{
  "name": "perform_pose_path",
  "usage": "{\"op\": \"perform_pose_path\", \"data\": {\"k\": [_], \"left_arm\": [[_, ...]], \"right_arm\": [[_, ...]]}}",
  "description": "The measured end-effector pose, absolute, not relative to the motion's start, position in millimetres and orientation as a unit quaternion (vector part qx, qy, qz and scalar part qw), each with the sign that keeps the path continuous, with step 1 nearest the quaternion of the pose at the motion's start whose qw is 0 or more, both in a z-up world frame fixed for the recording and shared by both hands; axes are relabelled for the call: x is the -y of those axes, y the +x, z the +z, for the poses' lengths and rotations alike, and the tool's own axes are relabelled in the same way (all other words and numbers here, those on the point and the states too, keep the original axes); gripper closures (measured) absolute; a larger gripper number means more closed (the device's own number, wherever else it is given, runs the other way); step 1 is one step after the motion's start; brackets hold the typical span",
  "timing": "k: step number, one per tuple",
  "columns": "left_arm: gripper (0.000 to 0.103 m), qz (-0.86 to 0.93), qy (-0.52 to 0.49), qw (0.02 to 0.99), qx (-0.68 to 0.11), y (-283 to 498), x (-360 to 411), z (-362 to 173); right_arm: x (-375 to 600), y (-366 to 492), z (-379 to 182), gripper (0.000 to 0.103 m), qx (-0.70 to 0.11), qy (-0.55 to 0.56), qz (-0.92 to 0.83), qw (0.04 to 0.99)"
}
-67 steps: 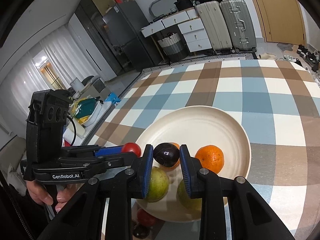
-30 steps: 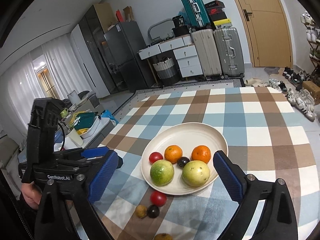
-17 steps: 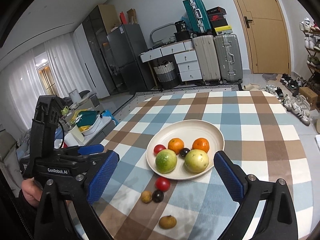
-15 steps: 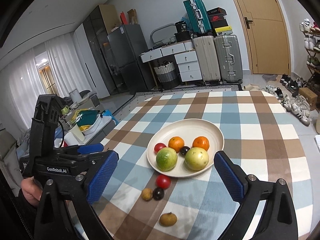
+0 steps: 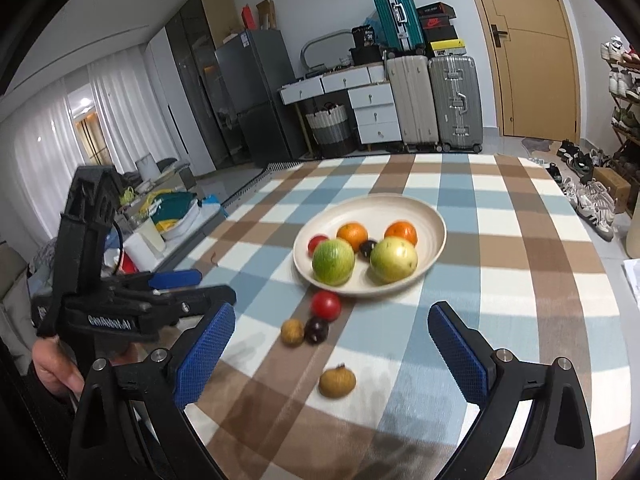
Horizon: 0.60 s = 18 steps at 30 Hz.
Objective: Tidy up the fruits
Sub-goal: 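Lower the right gripper onto the small brown fruit and close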
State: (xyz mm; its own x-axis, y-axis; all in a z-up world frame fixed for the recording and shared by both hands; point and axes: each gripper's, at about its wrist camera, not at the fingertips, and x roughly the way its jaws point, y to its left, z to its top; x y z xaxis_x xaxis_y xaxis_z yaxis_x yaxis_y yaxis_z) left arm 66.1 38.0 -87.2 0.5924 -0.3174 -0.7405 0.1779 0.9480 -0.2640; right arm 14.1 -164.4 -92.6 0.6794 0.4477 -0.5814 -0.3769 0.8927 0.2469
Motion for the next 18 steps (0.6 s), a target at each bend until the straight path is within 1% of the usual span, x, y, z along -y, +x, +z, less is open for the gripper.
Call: {"op": "perform_pose_path", "data": {"k": [10, 18], "left_arm": [[0.001, -0.131, -0.071, 0.886, -0.439, 62, -37, -102], [0.001, -0.128, -0.072, 0.880, -0.452, 64, -40, -115]], "right_arm": [[163, 14, -128, 0.004, -0.371, 0.053, 0.228, 0.899], [154, 18, -145, 0.004, -0.392, 0.044, 0.232, 0.889]]}}
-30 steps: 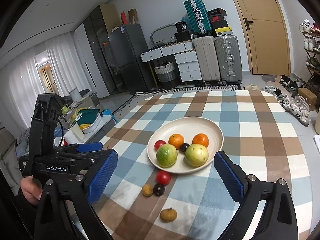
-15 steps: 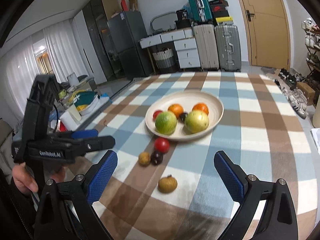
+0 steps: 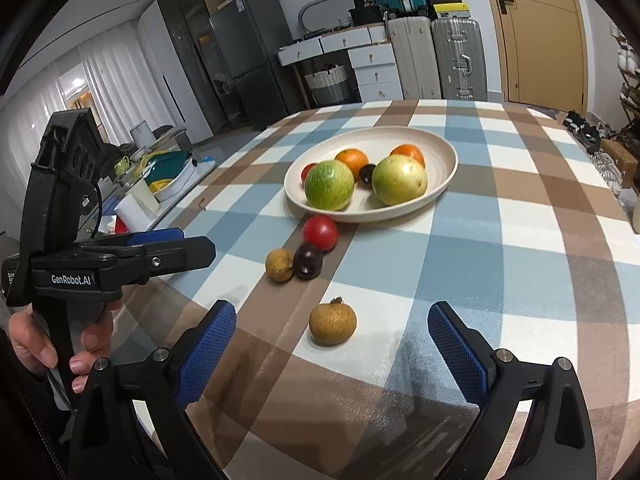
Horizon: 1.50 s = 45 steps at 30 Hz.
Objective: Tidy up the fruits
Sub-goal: 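Lower the right gripper onto the small brown fruit and close, then grasp another small brown fruit with the left gripper while the right gripper lifts its fruit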
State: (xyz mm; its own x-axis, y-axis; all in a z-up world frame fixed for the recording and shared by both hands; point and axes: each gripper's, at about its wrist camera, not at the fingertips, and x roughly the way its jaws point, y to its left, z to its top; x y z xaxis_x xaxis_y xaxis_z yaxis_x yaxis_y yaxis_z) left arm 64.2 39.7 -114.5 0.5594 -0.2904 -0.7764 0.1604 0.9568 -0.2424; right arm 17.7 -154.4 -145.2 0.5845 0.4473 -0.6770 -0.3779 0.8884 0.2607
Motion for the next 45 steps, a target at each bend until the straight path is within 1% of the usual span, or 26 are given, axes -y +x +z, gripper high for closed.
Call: {"op": "perform_pose_path", "data": {"k": [2, 4, 5, 9, 14, 16, 17, 20, 21, 22, 33, 45], "left_arm": [[0.001, -0.126, -0.072, 0.879, -0.454, 65, -40, -117], [0.001, -0.126, -0.075, 0.877, -0.457, 66, -41, -119], [0.001, -0.126, -0.076, 0.877, -0.458, 66, -42, -120], [0.001, -0.125, -0.078, 0.875, -0.462, 69, -43, -124], [0.001, -0.124, -0.078, 0.874, -0.463, 69, -44, -126], [0.001, -0.124, -0.080, 0.873, -0.465, 69, -45, -127], [0.001, -0.125, -0.081, 0.873, -0.465, 69, -45, -128], [0.001, -0.124, -0.081, 0.871, -0.468, 71, -46, -132], [0.001, -0.124, -0.079, 0.871, -0.468, 72, -46, -132], [0.001, -0.122, -0.078, 0.872, -0.468, 72, -46, -133], [0.001, -0.130, -0.064, 0.866, -0.478, 86, -34, -141], [0.001, -0.159, -0.058, 0.850, -0.498, 103, -12, -154]], "right_arm": [[153, 19, -148, 0.005, -0.397, 0.042, 0.234, 0.886], [152, 20, -150, 0.011, -0.402, 0.042, 0.238, 0.883], [152, 21, -152, 0.017, -0.406, 0.044, 0.239, 0.881], [151, 25, -157, 0.028, -0.417, 0.046, 0.236, 0.876], [145, 24, -159, 0.031, -0.422, 0.032, 0.242, 0.873], [141, 23, -159, 0.036, -0.422, 0.026, 0.246, 0.872], [140, 24, -160, 0.042, -0.424, 0.024, 0.248, 0.871], [137, 28, -165, 0.053, -0.439, 0.028, 0.256, 0.861], [138, 28, -165, 0.065, -0.437, 0.034, 0.265, 0.859], [138, 29, -165, 0.074, -0.439, 0.041, 0.275, 0.855], [144, 31, -160, 0.074, -0.425, 0.049, 0.271, 0.862], [162, 43, -155, 0.074, -0.417, 0.082, 0.269, 0.864]]}}
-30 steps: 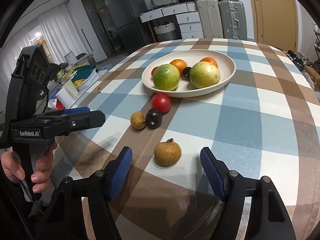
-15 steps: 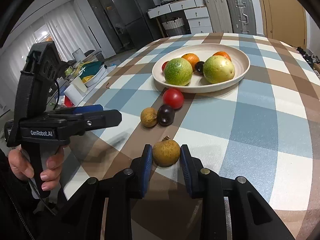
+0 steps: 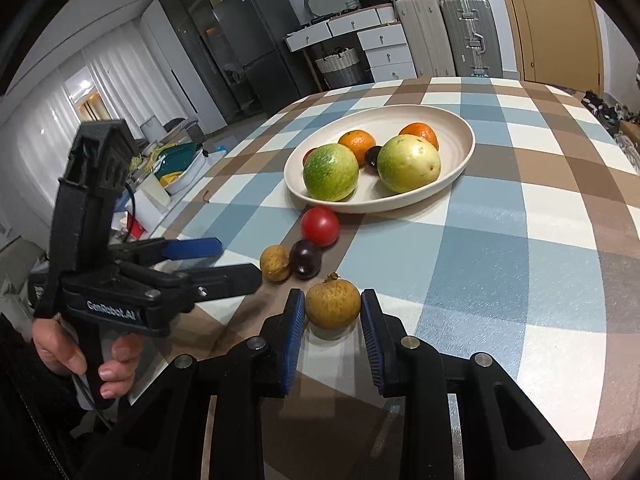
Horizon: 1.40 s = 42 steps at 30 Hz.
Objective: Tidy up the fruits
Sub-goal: 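Grasp another small brown fruit with the left gripper while the right gripper lifts its fruit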
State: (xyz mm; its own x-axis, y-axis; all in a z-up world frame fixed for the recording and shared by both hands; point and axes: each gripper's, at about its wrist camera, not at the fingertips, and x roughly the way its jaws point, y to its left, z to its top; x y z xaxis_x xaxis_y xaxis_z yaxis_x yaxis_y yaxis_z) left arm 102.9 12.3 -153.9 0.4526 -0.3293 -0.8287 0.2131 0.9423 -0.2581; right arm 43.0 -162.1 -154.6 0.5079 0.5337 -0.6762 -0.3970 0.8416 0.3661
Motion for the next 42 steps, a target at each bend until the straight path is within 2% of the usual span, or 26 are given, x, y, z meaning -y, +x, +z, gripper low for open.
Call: {"op": "perform_pose_path", "data": {"k": [7, 12, 15, 17, 18, 20, 23, 42], "left_arm": [[0.002, -0.169, -0.017, 0.860, -0.482, 106, 1, -155], [0.014, -0.193, -0.014, 0.855, -0.481, 107, 7, -156], [0.026, -0.199, -0.006, 0.856, -0.477, 108, 10, -155], [0.044, -0.206, -0.001, 0.854, -0.478, 107, 13, -154], [0.047, -0.210, 0.002, 0.853, -0.478, 107, 14, -154], [0.062, -0.217, 0.008, 0.852, -0.477, 105, 16, -154], [0.074, -0.231, 0.011, 0.849, -0.475, 102, 19, -153], [0.076, -0.242, 0.012, 0.859, -0.450, 81, 12, -135]], "right_arm": [[166, 47, -153, 0.074, -0.412, 0.087, 0.270, 0.866], [170, 50, -156, 0.074, -0.414, 0.093, 0.271, 0.864], [171, 49, -156, 0.074, -0.414, 0.095, 0.272, 0.863], [172, 49, -157, 0.074, -0.414, 0.098, 0.273, 0.863], [173, 50, -157, 0.074, -0.414, 0.098, 0.273, 0.863], [174, 50, -158, 0.074, -0.415, 0.100, 0.273, 0.862], [174, 51, -159, 0.074, -0.415, 0.103, 0.274, 0.861], [173, 43, -149, 0.074, -0.409, 0.089, 0.265, 0.868]]}}
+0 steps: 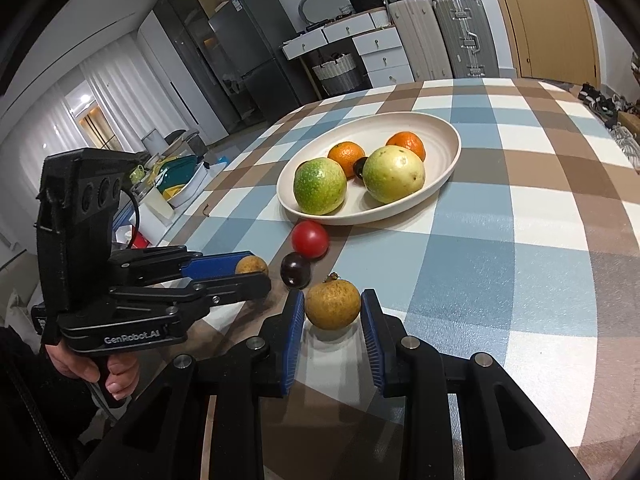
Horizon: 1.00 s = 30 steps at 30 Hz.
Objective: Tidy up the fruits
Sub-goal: 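Grasp another small brown fruit with the left gripper while the right gripper lifts its fruit, then carry both brown fruits onto the plate and open both grippers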
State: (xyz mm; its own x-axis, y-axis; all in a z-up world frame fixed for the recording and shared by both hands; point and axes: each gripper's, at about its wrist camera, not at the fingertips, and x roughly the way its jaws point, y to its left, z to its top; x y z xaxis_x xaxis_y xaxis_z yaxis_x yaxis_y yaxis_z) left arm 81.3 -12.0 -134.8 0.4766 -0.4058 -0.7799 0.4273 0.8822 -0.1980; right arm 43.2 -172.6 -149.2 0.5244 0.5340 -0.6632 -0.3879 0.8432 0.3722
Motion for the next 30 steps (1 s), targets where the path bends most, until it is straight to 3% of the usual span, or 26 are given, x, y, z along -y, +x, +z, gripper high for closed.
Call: {"op": "perform_pose_path", "data": {"k": [15, 30], "left_arm": [[0.076, -0.244, -0.024, 0.872, -0.423, 73, -7, -105], [0.076, -0.234, -0.044, 0.877, -0.418, 115, -4, -81]], "right_arm": [[165, 40, -130, 0.074, -0.394, 0.081, 0.267, 0.876], [150, 76, -99, 0.074, -0.357, 0.090, 0.290, 0.884]]}}
